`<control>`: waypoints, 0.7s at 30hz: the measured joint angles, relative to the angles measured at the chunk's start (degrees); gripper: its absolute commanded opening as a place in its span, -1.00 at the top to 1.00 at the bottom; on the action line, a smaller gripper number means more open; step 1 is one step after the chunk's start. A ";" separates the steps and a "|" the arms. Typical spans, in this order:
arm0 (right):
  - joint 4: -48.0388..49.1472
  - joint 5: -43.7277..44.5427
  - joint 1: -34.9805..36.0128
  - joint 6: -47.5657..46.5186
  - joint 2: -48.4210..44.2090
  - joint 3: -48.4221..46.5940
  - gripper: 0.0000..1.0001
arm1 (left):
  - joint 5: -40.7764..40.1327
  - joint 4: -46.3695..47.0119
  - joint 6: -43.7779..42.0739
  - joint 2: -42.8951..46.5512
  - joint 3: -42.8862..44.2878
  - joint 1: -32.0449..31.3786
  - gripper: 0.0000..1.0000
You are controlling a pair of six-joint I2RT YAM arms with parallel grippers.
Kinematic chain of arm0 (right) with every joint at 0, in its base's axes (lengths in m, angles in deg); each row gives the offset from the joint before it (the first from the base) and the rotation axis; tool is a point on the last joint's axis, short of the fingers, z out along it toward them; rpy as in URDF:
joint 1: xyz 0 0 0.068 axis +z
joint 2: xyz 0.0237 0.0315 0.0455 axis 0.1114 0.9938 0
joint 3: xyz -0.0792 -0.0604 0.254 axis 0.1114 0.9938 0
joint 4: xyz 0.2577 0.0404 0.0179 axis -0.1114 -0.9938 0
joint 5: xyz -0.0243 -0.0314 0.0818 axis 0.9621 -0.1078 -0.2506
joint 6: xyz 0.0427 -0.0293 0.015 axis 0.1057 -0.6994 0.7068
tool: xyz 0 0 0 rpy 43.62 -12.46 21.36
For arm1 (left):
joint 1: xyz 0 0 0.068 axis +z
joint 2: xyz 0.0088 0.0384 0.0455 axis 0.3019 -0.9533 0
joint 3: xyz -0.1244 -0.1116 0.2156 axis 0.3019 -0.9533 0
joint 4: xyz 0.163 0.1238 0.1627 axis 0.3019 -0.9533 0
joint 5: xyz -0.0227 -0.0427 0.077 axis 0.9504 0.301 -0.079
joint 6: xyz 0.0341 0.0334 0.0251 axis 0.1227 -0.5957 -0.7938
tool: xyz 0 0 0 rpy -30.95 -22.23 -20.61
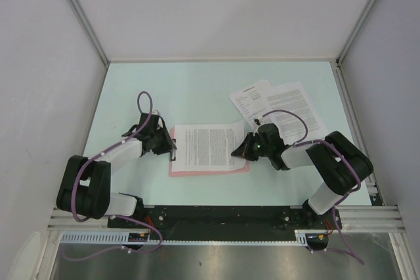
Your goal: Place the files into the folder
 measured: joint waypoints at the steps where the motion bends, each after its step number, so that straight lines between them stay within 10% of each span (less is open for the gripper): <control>1: 0.04 -0.28 -0.15 -0.26 0.00 0.02 1.00 | -0.02 0.00 -0.13 0.00 0.00 0.00 1.00; 21: 4.44 -4.94 -1.03 -1.99 3.17 -0.26 1.00 | -0.13 -0.17 -0.92 0.00 0.04 0.00 1.00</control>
